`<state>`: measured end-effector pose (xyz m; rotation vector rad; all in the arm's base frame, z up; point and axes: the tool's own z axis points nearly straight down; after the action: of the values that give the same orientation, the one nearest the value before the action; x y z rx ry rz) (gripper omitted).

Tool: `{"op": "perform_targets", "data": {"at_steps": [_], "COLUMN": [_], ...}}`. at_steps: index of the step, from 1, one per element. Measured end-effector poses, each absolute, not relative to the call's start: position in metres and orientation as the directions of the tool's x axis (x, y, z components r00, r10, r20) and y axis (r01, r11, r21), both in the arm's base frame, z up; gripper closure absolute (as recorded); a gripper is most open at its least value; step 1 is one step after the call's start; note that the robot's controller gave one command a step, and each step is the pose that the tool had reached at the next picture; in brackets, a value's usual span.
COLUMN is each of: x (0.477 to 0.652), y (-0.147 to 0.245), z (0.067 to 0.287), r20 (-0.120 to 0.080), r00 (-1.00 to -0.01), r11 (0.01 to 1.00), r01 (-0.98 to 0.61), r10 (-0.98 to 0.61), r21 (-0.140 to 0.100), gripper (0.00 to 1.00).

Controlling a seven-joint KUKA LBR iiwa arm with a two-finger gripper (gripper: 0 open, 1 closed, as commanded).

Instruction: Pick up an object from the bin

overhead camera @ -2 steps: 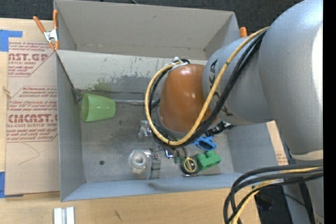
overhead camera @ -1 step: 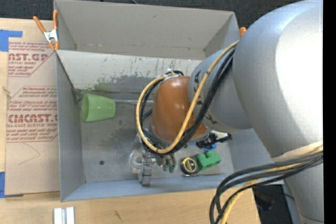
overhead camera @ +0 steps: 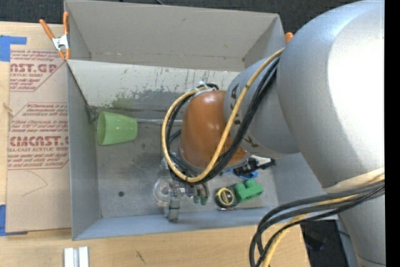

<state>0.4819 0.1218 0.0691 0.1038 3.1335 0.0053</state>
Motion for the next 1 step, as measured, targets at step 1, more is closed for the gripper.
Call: {"op": "perform_targets", "data": {"at_steps": [1], "x": [0.4811], "y": [0.1220], "z": [0.0691], "r20": [-0.003], "r00": [-0.998], "r11": [0.998], "r01": [0.066], "r10": [0.066], "r21": [0.004], "gripper": [1.00]}}
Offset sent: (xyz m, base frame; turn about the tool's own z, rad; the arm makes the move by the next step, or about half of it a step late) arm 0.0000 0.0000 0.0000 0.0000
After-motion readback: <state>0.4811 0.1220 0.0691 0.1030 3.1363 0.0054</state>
